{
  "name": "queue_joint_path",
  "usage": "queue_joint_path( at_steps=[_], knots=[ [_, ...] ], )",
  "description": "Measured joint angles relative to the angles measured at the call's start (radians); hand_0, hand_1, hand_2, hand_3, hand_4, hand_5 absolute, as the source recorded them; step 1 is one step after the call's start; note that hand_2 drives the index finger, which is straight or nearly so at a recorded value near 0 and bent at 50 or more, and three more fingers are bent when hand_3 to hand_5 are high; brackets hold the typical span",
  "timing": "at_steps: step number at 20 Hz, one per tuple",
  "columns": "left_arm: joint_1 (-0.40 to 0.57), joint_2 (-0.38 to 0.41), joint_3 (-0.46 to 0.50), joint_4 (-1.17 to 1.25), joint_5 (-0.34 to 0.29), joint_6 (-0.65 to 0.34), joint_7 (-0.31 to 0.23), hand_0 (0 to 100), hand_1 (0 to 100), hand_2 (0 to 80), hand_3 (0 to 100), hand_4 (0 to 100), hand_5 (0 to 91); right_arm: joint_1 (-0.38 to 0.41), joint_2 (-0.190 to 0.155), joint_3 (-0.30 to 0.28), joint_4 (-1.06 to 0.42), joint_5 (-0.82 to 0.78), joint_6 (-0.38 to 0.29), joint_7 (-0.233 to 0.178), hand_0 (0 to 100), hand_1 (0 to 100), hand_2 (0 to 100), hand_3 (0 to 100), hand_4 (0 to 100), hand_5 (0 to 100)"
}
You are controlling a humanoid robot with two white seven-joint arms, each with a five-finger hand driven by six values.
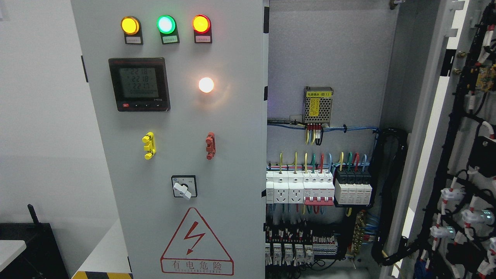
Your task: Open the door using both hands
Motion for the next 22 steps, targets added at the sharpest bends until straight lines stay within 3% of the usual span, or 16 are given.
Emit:
queue_joint_path(
  at_steps=[7, 14, 22],
  knots=[
    [0.001, 0.005, 0.017, 0.004, 0.040, -0.029, 0.022, 0, 0, 0.0, 0, 0, 0.0, 0.148, -0.039, -0.023, -0.278, 0.001, -0.001, -0.007, 38, 0, 0, 0, 0, 0],
    [0.001, 0.017, 0.026, 0.006, 0.056, -0.033, 0.025, 0, 0, 0.0, 0, 0, 0.0, 0.275, -0.081, -0.032, -0.554, -0.001, -0.058, -0.011, 38, 0, 0, 0, 0, 0],
    [0.000, 0.023, 0.032, 0.007, 0.061, -0.033, 0.014, 0, 0, 0.0, 0, 0, 0.0, 0.389, -0.151, 0.001, -0.874, -0.003, -0.078, -0.006, 38, 0, 0, 0, 0, 0]
  ],
)
